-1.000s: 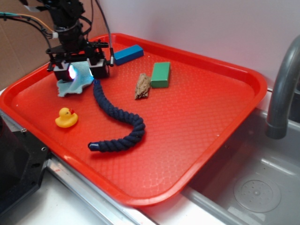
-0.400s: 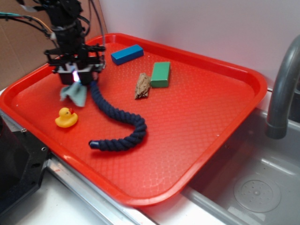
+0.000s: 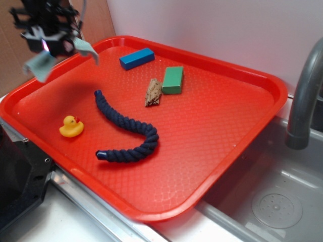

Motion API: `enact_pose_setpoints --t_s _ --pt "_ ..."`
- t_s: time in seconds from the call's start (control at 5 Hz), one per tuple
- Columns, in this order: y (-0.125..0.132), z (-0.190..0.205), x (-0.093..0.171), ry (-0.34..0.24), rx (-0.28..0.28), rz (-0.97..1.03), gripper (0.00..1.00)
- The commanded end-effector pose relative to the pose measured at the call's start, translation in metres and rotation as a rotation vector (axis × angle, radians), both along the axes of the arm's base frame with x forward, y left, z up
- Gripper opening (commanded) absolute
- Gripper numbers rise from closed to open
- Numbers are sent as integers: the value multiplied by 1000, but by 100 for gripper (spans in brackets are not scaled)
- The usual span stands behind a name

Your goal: Grab the blue cloth.

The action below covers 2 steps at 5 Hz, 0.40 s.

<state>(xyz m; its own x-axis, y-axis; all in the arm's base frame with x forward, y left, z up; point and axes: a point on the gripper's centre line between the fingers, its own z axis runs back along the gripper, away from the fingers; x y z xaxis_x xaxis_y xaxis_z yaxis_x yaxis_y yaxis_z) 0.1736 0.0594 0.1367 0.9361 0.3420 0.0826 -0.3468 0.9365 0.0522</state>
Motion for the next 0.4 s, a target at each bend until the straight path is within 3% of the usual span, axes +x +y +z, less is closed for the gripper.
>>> enact_pose_setpoints --t_s 0.0,0.2 --pt "8 74 -12 -99 -17 -62 0" --pt "13 79 -10 -105 6 -69 0"
